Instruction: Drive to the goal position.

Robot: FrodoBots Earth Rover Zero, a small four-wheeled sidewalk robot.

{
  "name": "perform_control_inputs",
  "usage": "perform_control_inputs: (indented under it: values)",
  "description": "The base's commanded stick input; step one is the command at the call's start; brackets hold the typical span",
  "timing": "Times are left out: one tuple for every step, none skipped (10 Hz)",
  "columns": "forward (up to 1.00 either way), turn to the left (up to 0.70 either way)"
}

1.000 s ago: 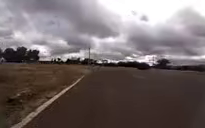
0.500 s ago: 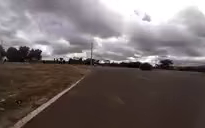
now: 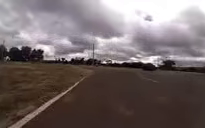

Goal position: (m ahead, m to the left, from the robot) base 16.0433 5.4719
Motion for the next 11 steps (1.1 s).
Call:
perform_control_inputs:
  values:
    - [0.85,0.04]
    - [0.85,0.04]
    - [0.85,0.04]
    - [0.85,0.04]
    - [0.85,0.04]
    - [0.85,0.04]
    - [0.85,0.04]
    - [0.85,0.03]
    - [0.85,-0.02]
    - [0.85,-0.30]
    - [0.85,-0.27]
